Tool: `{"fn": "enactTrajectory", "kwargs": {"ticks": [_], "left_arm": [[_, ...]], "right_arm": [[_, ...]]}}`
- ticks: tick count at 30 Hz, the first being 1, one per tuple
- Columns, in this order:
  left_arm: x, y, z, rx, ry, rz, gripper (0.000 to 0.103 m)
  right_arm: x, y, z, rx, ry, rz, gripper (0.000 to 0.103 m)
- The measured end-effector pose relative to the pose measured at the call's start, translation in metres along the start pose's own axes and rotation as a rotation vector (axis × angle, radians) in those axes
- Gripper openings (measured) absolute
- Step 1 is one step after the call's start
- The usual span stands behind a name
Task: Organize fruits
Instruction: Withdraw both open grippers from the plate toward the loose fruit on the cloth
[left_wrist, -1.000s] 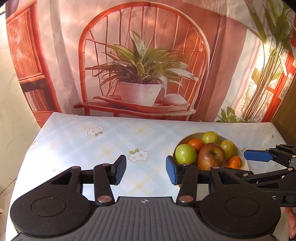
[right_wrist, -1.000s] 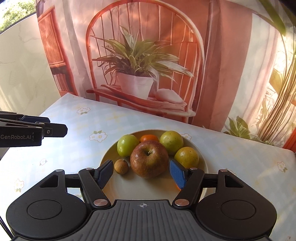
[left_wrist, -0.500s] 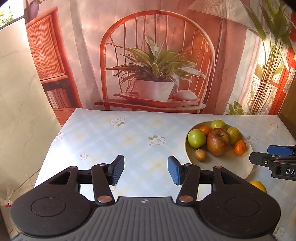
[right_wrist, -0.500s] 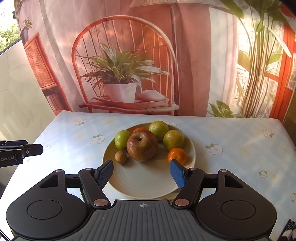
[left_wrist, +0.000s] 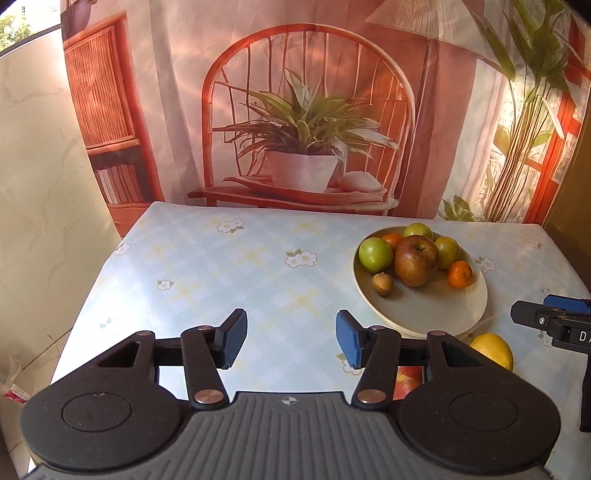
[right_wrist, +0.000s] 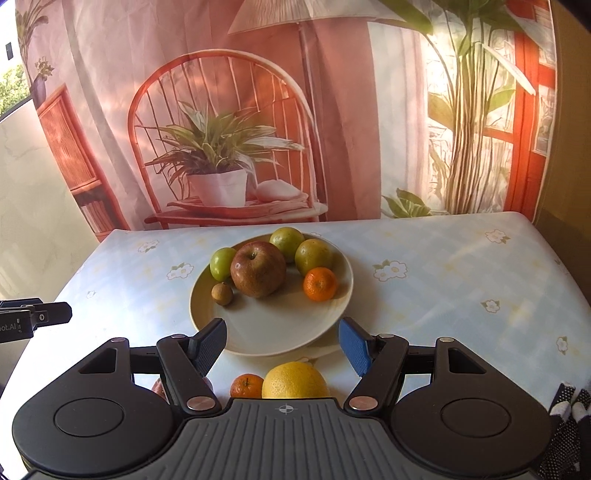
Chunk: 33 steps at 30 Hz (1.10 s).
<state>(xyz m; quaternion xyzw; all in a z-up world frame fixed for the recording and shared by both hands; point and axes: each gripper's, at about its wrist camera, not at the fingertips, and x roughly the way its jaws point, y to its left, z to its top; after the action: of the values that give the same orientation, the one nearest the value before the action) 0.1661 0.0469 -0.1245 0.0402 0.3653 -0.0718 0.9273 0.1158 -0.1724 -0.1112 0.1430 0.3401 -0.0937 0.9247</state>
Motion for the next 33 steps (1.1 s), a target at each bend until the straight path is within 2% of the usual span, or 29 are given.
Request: {"fn": "enactTrajectory", "kwargs": {"ticks": [3,8,15,20,33], "left_arm": [[-0.003,-0.003,-0.005,-0.01,0.002,-0.008,0.056],[-0.01,-0.014,-0.016,0.033,-0.013,-0.021,0.056],[-0.009,-0.017,-0.03,0.011,0.024,-0.075,0.056],[-0.009,-0.018,-0.037,0.016,0.034,-0.074,0.056],[-0.007,-0.019,-0.039,0.009,0.051,-0.097,0.056]], "right_arm": [[-0.006,-0.006,-0.007,0.0,0.001,-0.008,0.064],[-0.016,-0.015,-0.018,0.013,0.005,-0.011,0.064],[-0.026,-0.019,-0.037,-0.015,0.024,-0.026,0.064],[-0.026,-0.02,-0.048,-0.019,0.048,-0.022,0.064],[-0.019,-0.02,-0.052,-0.034,0.059,0.002,0.063]]}}
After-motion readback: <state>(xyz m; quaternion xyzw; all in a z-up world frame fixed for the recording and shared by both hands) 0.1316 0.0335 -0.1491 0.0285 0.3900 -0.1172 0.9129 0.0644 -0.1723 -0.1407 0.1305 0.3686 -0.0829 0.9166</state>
